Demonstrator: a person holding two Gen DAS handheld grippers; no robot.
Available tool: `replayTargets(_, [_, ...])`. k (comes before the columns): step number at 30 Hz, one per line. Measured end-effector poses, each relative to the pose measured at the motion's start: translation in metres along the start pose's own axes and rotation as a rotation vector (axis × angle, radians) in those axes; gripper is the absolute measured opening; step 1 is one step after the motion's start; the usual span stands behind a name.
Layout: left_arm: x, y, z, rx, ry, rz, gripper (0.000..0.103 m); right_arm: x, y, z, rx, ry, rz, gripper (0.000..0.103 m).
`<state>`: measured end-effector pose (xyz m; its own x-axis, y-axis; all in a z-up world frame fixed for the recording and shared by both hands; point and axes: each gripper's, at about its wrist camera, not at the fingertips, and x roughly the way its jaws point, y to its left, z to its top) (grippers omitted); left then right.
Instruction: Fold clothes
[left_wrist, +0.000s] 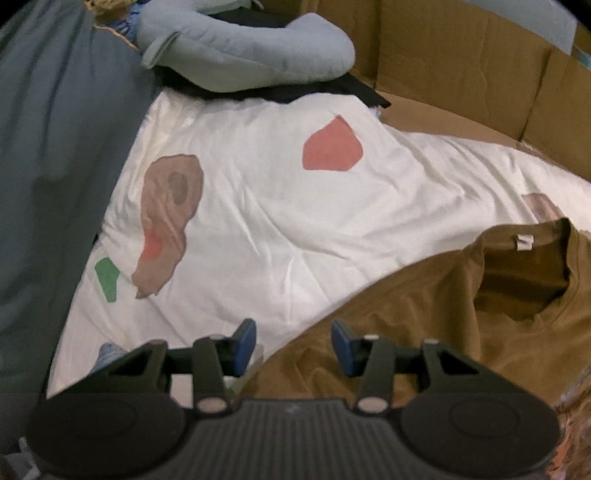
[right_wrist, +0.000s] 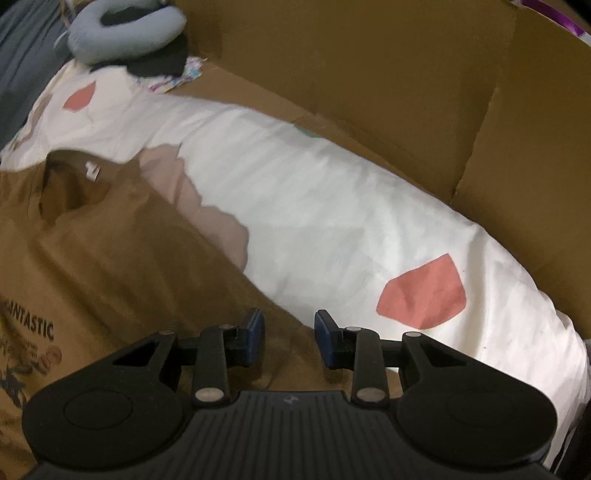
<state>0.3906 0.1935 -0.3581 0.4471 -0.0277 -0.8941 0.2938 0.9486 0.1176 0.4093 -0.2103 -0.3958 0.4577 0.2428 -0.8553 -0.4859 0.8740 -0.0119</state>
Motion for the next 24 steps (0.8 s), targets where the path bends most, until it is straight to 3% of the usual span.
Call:
replayTargets(5, [0.009,-0.001,0.003,0.029,0.018,0.001,0.048,0.008,-0.001,0.003,-0.019,0.029,-0.001,0.039])
replayTargets(12, [0.015,-0.010,0.012,0.080,0.005,-0.091,0.050,0.019,0.001,0.012,-0.157,0.109,0.043,0.037])
replayTargets(20, [0.034,-0.031,0.011,0.253,0.062,-0.098,0.050,0.020,0.003,0.015,-0.147,0.168,0.049,0.033])
replayTargets(23, [0.041,-0.031,0.007,0.294,0.081,-0.073,0.050,0.019,0.009,0.015,-0.163,0.170,0.014,0.023])
replayTargets(24, [0.043,-0.029,0.006,0.302,0.086,-0.066,0.050,0.017,0.011,0.015,-0.165,0.170,-0.006,0.013])
